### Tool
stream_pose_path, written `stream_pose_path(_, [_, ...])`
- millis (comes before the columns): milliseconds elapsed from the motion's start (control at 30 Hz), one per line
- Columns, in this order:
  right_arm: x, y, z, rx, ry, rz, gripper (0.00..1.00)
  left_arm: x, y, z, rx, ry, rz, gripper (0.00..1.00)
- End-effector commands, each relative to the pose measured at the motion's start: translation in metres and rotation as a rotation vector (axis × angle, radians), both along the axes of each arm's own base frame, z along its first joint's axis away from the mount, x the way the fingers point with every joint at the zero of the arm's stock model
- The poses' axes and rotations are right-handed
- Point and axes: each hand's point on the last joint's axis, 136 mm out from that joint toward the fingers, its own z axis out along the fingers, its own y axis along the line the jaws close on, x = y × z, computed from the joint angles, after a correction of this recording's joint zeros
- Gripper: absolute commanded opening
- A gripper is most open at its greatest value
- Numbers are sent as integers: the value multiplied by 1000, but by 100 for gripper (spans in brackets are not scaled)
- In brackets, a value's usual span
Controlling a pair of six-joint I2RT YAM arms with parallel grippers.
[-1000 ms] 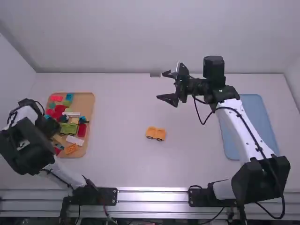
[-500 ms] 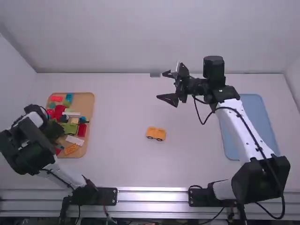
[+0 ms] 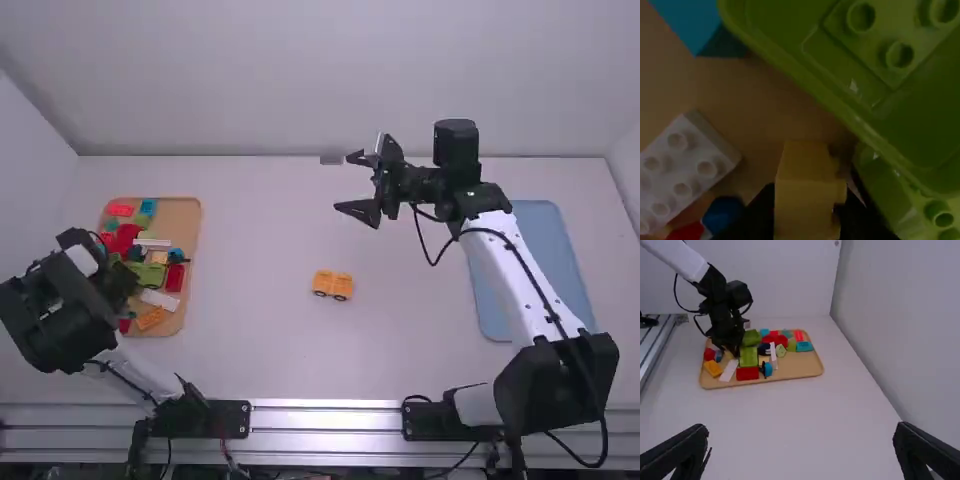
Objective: Assemble lego blocks to make yellow taxi
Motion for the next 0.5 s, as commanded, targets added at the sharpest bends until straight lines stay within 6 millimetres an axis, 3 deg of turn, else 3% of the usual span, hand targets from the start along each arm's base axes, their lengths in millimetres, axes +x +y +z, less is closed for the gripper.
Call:
stream_pose_path(0, [-4, 0, 3, 7, -5, 7, 99, -7, -5, -6, -17, 14, 3, 29])
stream_pose_path(233, [-4, 0, 4, 9, -5, 10, 99, 0, 2, 0, 3, -6, 0, 15])
stream_pose_path(400, [-7, 7, 6, 9, -32, 31, 99, 8, 5, 29, 6, -10, -15, 2])
stream_pose_path(467, [-5, 11, 7, 3, -58, 22, 99, 11, 4, 44, 11, -34, -19, 2])
